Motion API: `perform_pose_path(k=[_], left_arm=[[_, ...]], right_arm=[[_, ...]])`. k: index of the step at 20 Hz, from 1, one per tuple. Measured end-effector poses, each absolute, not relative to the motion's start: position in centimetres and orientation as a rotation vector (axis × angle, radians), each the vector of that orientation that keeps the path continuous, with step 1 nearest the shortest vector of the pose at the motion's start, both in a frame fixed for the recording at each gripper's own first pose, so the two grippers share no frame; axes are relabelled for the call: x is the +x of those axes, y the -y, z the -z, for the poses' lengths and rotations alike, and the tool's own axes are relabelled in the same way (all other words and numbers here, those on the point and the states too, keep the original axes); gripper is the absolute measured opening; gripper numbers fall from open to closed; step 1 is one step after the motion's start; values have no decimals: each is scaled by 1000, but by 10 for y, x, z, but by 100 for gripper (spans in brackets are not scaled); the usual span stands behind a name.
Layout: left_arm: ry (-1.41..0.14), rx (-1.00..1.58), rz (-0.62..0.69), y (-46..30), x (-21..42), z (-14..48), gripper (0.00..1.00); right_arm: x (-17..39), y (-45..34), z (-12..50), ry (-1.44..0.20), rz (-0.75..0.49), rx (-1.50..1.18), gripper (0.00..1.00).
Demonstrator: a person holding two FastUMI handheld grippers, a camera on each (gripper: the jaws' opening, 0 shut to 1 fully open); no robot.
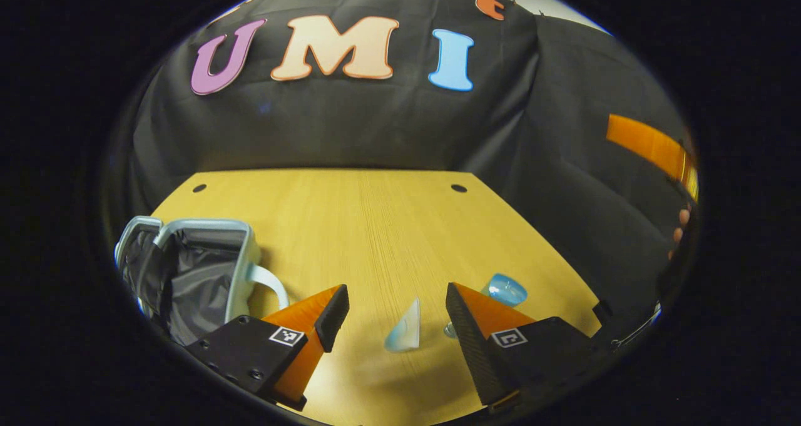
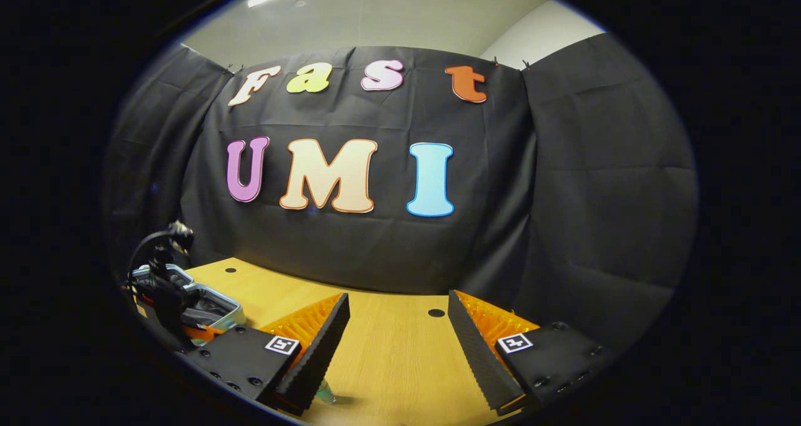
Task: First open the suitcase, pack the skin care products into it, and then close the suitcase.
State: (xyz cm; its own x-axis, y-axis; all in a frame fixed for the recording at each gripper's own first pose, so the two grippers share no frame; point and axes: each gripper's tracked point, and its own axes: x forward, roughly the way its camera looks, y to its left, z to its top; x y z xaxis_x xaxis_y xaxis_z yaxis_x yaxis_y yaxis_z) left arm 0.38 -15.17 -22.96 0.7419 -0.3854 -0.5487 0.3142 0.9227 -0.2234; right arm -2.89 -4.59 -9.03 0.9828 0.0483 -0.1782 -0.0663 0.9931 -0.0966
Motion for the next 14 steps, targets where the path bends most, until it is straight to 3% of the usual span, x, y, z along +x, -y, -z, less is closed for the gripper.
perform_pose_path(k=[3,7,10,14], left_arm=[[-685,-119,390,159,-3,259,93],[-737,-99,396,167,2,288,64],[-751,-137,436,174,4,288,23],[-760,-140,419,162,5,267,18]], right_arm=[[-33,40,101,-198,-75,-102,100],[-39,29,113,-222,-117,-108,99],[-43,17,124,-240,-154,-106,99],[-46,-4,152,-290,-217,-84,99]])
